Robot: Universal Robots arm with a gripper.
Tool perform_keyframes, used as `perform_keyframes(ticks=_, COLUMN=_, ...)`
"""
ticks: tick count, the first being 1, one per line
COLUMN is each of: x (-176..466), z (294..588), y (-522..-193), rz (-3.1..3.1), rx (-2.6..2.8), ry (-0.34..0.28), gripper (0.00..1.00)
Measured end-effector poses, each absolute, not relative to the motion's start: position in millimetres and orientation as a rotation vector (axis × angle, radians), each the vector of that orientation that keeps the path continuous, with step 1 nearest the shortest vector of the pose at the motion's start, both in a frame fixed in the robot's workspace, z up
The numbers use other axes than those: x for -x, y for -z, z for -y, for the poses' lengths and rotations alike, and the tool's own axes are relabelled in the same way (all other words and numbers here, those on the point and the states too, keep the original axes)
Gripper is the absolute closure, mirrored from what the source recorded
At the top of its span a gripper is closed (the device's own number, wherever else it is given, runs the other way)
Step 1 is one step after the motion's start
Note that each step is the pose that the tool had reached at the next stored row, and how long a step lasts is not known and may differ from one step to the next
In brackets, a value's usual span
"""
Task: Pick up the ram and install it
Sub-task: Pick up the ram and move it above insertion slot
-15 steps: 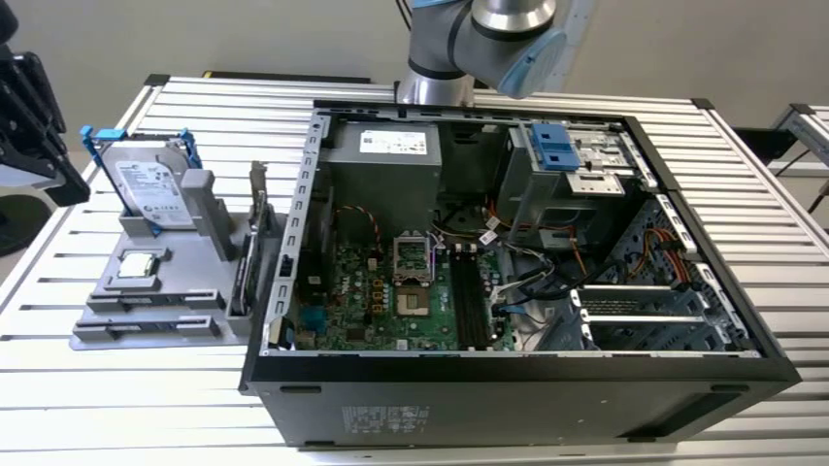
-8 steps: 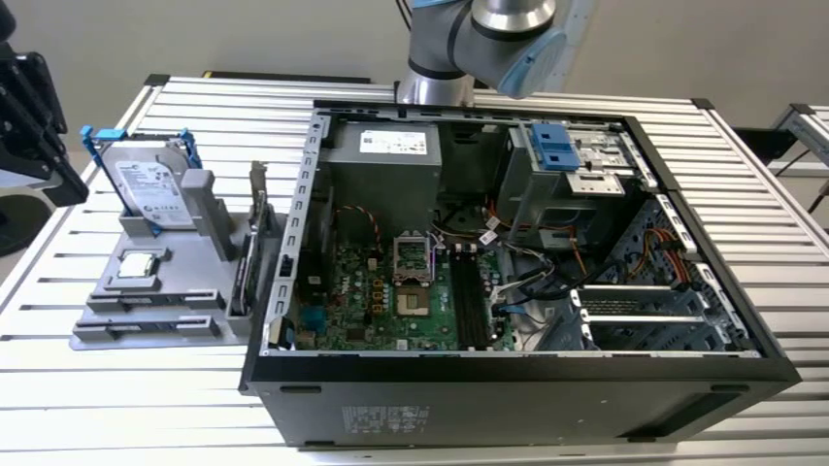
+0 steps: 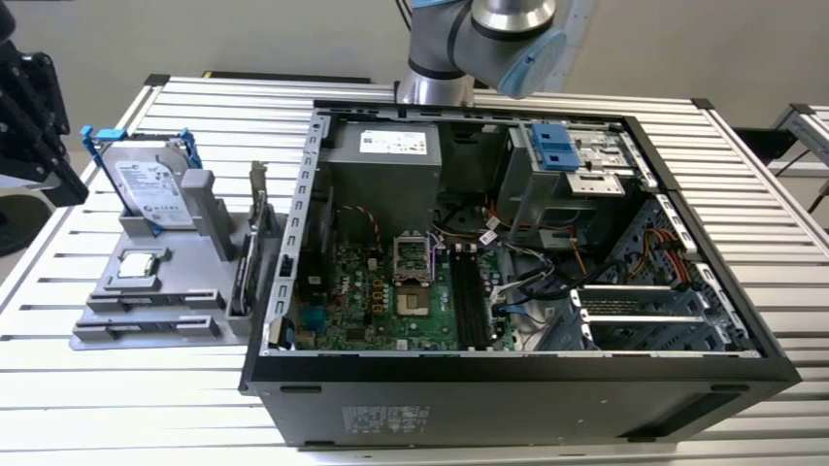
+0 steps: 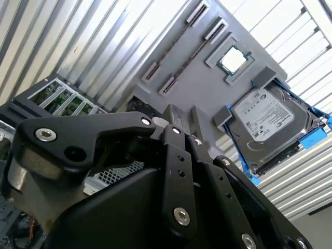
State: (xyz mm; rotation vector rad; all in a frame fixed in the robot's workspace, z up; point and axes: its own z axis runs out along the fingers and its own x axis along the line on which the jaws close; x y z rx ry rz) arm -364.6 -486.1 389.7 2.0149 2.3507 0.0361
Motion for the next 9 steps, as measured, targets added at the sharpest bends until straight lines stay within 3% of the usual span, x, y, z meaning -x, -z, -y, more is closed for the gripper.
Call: perform_keyframes(ticks=9, x=365.1, z=486.1, y=-389.5, rz=-2.226, rx=-2.151, ry=-0.031, gripper=1.0)
